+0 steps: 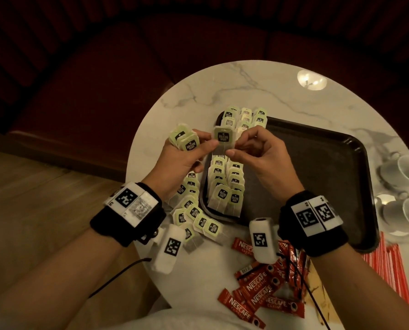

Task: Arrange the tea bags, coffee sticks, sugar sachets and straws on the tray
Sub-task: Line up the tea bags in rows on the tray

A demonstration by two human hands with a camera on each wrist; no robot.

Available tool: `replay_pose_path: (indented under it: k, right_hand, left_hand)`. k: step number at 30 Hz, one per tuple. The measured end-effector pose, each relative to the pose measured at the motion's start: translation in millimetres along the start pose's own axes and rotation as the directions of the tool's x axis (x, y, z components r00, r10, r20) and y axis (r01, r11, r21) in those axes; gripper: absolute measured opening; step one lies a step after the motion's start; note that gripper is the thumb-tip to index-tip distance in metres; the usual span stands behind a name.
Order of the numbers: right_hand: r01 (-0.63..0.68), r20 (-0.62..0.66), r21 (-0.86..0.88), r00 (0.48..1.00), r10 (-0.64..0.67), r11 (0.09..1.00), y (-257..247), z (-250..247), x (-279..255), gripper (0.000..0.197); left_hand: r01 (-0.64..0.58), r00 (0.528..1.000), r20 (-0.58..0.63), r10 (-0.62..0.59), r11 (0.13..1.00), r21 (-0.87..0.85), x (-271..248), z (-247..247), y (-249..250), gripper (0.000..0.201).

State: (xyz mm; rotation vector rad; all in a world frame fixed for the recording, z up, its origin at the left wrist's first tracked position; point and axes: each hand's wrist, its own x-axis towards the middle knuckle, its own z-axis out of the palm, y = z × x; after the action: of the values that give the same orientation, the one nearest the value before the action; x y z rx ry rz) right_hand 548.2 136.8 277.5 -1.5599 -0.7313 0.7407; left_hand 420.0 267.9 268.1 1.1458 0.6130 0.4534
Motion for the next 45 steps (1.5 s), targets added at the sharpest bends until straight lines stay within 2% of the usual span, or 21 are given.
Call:
replay_pose_path:
  k: [2, 5, 8, 11, 14, 17, 21, 27, 33, 35, 38, 42, 45]
  right_hand:
    - [-0.022, -0.049, -0.003, 0.999, 0.022, 1.000, 3.0, -2.3, 0.6, 0.021]
    - [-0.127, -0.202, 0.025, 0.971, 0.129, 0.992, 17.7, -13.6, 4.8, 0.023]
    - [-0.232, -0.360, 0.048, 0.903, 0.234, 0.971, 45.9, -36.1, 10.4, 0.022]
    - [-0.341, -0.484, 0.041, 0.816, 0.318, 0.939, 73.4, -54.5, 14.4, 0.017]
    - [-0.440, -0.490, 0.017, 0.779, 0.391, 0.898, 91.0, -61.3, 17.6, 0.018]
    - [-0.486, -0.443, -0.025, 0.789, 0.426, 0.874, 96.9, -57.5, 19.4, 0.017]
    - [-0.514, -0.453, -0.116, 0.789, 0.416, 0.850, 99.7, -50.5, 23.4, 0.011]
    - [-0.521, -0.450, -0.177, 0.797, 0.403, 0.835, 97.4, -42.1, 28.8, 0.029]
    - [-0.519, -0.465, -0.259, 0.806, 0.366, 0.815, 90.5, -41.0, 27.6, 0.030]
    - [-0.527, -0.449, -0.258, 0.807, 0.383, 0.810, 88.0, -41.1, 26.9, 0.032]
    - [-0.536, -0.449, -0.250, 0.802, 0.394, 0.807, 83.6, -41.8, 24.7, 0.035]
    - [-0.424, -0.470, -0.362, 0.852, 0.230, 0.830, 60.7, -36.0, 19.3, 0.032]
    - [-0.277, -0.331, -0.362, 0.931, 0.155, 0.890, 33.1, -19.1, 11.9, 0.018]
  left_hand:
    - [0.003, 0.999, 0.042, -0.004, 0.999, 0.032, -0.7, -0.2, 1.0, 0.016]
    - [0.052, 0.997, 0.062, -0.055, 0.998, 0.042, -0.4, -1.0, 1.5, 0.021]
    - [0.128, 0.991, 0.043, -0.129, 0.991, 0.030, 0.0, -2.3, 1.2, 0.011]
    - [0.175, 0.984, 0.030, -0.175, 0.984, 0.022, -0.4, -3.8, -0.1, 0.020]
    - [0.200, 0.980, 0.016, -0.201, 0.979, 0.022, -0.6, -4.5, -0.6, 0.024]
    - [0.217, 0.976, 0.001, -0.217, 0.976, 0.021, -0.8, -3.6, 0.1, 0.025]
    - [0.242, 0.970, -0.023, -0.242, 0.970, -0.002, -0.7, -3.0, 1.8, 0.026]
    - [0.255, 0.966, -0.035, -0.255, 0.967, -0.008, -2.1, -4.4, 0.3, 0.029]
    - [0.251, 0.968, -0.016, -0.252, 0.968, -0.018, -2.5, -4.7, -1.2, 0.030]
    - [0.255, 0.967, -0.009, -0.256, 0.966, -0.031, -2.9, -4.9, -0.2, 0.037]
    - [0.285, 0.959, 0.017, -0.284, 0.956, -0.068, -3.4, -5.0, 3.3, 0.062]
    - [0.320, 0.947, 0.046, -0.317, 0.943, -0.095, -4.1, -4.6, 6.9, 0.077]
    - [0.343, 0.939, 0.063, -0.339, 0.934, -0.097, -4.8, -3.5, 5.4, 0.084]
